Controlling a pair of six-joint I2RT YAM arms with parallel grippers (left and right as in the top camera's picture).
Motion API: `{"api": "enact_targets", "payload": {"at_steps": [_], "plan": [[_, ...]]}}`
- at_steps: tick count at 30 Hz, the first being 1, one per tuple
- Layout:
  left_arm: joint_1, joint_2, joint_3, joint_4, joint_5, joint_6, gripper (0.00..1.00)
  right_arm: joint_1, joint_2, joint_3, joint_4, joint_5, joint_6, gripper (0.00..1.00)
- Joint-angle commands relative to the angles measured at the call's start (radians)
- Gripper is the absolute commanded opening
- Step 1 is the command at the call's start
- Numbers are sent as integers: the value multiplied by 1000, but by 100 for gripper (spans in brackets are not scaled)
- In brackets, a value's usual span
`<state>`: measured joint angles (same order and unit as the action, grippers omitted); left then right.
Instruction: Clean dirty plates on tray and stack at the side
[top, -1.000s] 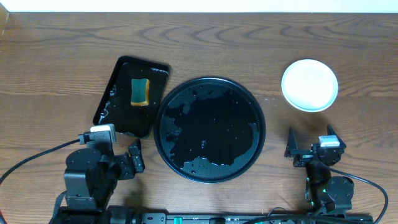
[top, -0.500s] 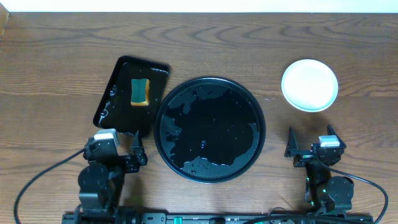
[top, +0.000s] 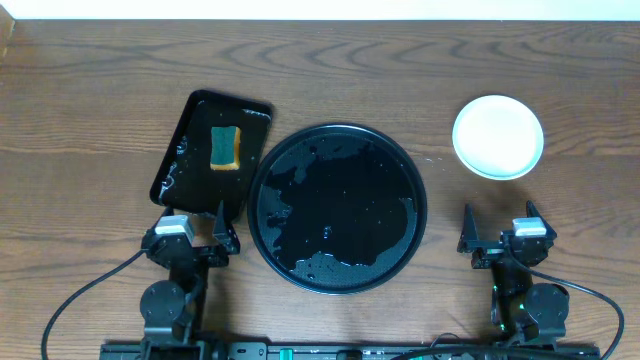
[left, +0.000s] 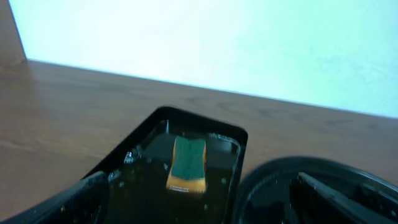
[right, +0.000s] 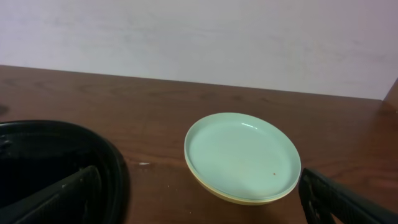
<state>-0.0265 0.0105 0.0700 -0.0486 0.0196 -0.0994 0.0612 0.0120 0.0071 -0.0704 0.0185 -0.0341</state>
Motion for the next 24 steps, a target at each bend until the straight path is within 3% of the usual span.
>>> {"api": "enact_targets", "payload": {"at_steps": [1, 7, 16, 24], "plan": [[15, -9, -47, 102, -5, 21, 93, 5, -6, -2, -4, 0, -5, 99], [39, -9, -66, 182, -5, 70, 93, 5, -6, -2, -4, 0, -5, 99], [39, -9, -66, -19, 67, 64, 93, 5, -6, -2, -4, -1, -5, 99], [39, -6, -66, -16, 67, 65, 93, 5, -6, -2, -4, 0, -5, 99]]}}
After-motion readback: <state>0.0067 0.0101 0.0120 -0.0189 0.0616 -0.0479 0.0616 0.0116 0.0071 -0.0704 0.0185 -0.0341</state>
